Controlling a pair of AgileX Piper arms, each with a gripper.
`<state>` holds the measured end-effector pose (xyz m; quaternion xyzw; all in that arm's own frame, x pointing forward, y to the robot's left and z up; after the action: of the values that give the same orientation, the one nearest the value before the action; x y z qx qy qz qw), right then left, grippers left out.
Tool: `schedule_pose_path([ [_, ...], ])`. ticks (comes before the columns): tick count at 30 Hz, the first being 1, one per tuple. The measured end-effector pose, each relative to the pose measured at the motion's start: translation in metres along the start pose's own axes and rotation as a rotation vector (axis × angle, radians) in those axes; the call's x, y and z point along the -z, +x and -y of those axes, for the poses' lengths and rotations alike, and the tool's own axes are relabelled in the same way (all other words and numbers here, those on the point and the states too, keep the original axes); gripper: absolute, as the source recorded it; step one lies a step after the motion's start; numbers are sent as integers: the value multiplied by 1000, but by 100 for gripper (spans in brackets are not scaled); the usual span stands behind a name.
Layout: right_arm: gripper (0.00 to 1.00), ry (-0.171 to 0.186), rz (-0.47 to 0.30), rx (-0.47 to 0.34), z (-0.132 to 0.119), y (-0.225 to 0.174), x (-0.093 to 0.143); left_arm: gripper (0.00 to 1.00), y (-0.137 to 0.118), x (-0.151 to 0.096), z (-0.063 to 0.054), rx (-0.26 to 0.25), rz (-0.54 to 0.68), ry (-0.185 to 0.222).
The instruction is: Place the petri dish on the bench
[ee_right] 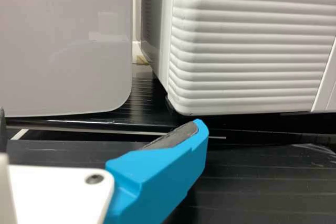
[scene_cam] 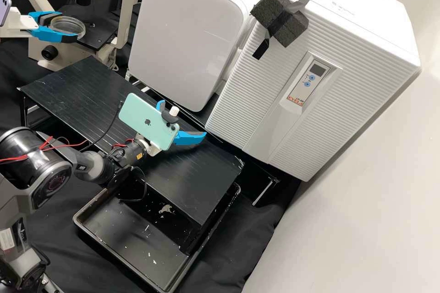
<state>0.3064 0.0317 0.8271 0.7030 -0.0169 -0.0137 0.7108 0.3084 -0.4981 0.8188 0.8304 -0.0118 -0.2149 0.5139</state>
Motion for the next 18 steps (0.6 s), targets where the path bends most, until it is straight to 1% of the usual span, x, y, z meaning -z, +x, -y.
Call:
schedule_pose_path([
  [1,100,0,0,0,0,0,0,0,0,-4,0,0,16,3],
  [3,100,0,0,0,0,0,0,0,0,-17,6,25,72,23],
  [4,100,0,0,0,0,0,0,0,1,-26,9,45,111,46],
  [6,100,0,0,0,0,0,0,0,0,-40,14,67,186,77],
  [7,100,0,0,0,0,0,0,0,0,-45,15,71,212,82],
  [8,100,0,0,0,0,0,0,0,-1,-53,17,76,262,100],
  [10,100,0,0,0,0,0,0,0,-1,-67,19,74,341,121],
  [11,100,0,0,0,0,0,0,0,-1,-72,20,75,359,123],
  [12,100,0,0,0,0,0,0,0,-1,-77,21,77,377,136],
  [13,100,0,0,0,0,0,0,0,-1,-85,24,78,409,168],
  [15,100,0,0,0,0,0,0,0,1,-96,26,82,441,215],
  [18,100,0,0,0,0,0,0,0,4,-117,27,68,515,285],
])
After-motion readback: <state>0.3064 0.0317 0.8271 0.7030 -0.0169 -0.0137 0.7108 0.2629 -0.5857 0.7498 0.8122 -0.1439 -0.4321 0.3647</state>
